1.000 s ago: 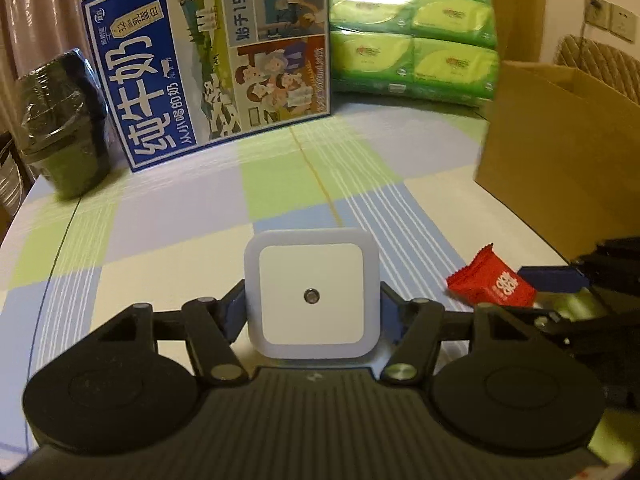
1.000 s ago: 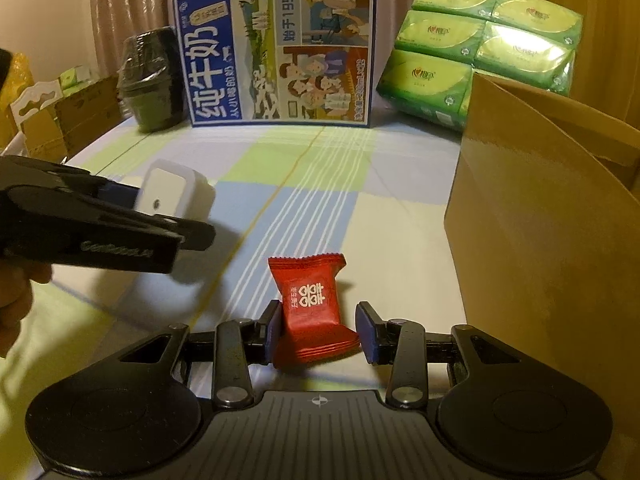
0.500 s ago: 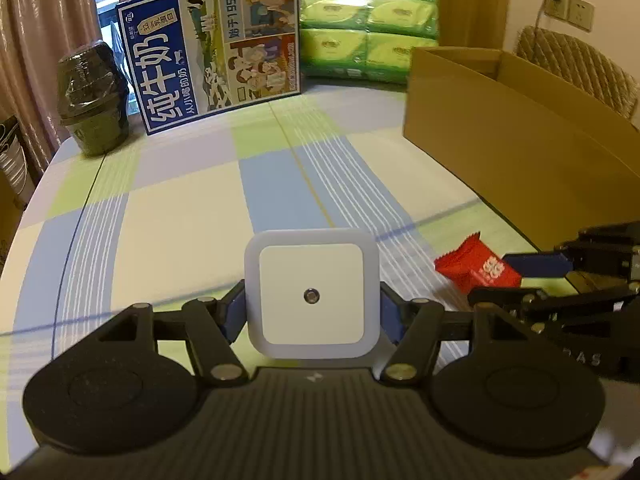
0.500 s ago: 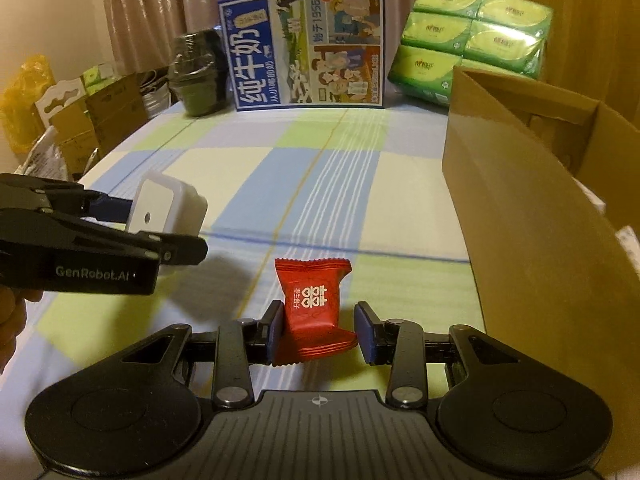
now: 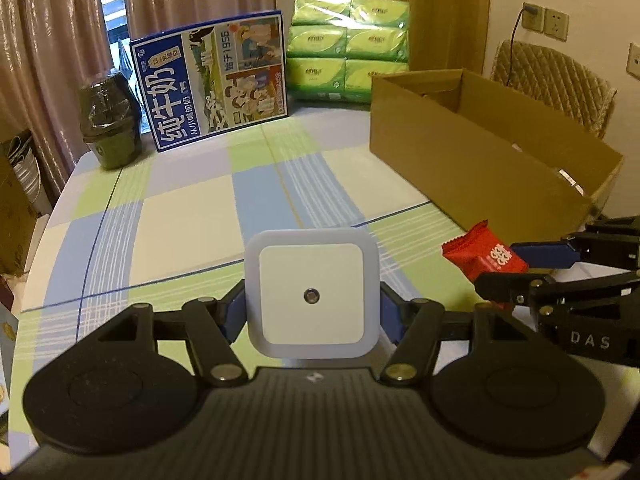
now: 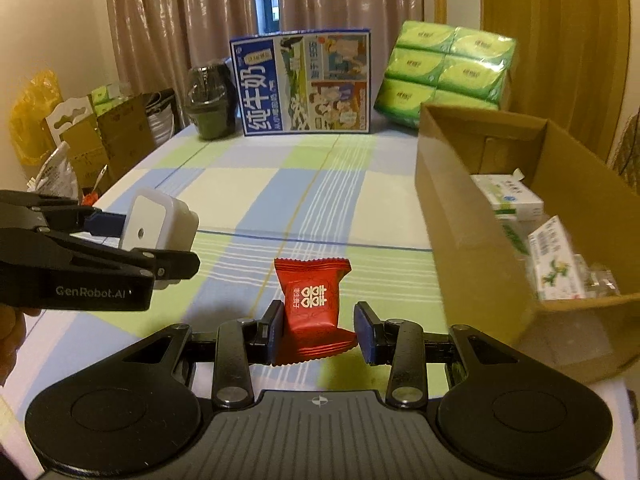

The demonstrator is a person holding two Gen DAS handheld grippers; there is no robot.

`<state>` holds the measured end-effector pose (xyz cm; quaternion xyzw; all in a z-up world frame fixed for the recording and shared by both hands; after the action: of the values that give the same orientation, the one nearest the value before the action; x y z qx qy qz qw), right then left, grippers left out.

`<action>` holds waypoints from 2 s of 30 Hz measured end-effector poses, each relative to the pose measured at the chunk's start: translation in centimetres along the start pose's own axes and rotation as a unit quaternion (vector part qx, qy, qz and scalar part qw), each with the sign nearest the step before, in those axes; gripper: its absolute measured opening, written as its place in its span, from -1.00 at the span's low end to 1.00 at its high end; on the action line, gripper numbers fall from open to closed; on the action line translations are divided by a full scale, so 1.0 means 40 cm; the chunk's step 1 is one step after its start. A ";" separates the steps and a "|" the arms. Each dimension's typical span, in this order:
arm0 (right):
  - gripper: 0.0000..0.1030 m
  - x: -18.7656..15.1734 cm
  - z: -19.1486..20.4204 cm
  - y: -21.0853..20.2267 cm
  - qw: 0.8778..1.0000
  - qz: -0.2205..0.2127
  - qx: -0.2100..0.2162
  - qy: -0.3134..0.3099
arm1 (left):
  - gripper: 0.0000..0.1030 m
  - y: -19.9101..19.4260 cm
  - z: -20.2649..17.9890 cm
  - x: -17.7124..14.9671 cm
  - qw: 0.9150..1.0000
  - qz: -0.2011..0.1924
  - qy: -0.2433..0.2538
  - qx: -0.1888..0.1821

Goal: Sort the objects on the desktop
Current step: 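Carry the night light with the left tool while the right tool carries the candy to the cardboard box, then open both tools to drop the night light and candy into the cardboard box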

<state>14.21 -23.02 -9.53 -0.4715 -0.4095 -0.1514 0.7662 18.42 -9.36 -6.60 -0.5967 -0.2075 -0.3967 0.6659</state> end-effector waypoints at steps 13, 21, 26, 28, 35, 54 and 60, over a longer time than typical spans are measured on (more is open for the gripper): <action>-0.32 -0.008 0.032 -0.127 1.000 -0.020 -0.001 0.005 | 0.17 -0.127 -0.025 -0.016 1.000 0.006 -0.021 0.006; -0.32 -0.010 0.060 -0.192 0.999 -0.035 0.002 0.006 | 0.17 -0.198 -0.032 -0.023 1.000 0.004 -0.025 0.009; -0.32 -0.009 0.063 -0.242 0.999 -0.043 0.000 0.013 | 0.17 -0.236 -0.051 -0.021 0.999 0.001 -0.032 0.004; -0.32 -0.006 0.060 -0.264 0.999 -0.046 -0.001 0.013 | 0.17 -0.252 -0.068 -0.015 0.999 -0.002 -0.033 -0.003; -0.32 0.012 -0.001 -0.368 0.997 -0.064 -0.027 0.020 | 0.17 -0.297 -0.166 0.019 0.999 -0.016 -0.022 -0.035; -0.32 0.119 -0.350 -0.493 0.991 -0.084 -0.100 0.041 | 0.18 -0.236 -0.480 0.280 0.993 -0.045 -0.001 -0.106; -0.32 0.160 -0.446 -0.459 0.991 -0.084 -0.091 0.056 | 0.18 -0.167 -0.525 0.340 0.994 -0.045 0.012 -0.104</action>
<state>15.47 -46.49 2.45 -0.4941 -0.3885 -0.2786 0.7261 17.24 -33.17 3.55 -0.6477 -0.1837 -0.4528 0.5845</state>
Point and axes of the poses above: each gripper's, at about its wrist camera, not at the fingertips, and y roughly the way its jaws point, z to its left, x to its top, the point moved 8 cm from there along y, roughly the way its jaws point, and after that the axes turned 14 degrees about x, right-handed, at the moved point
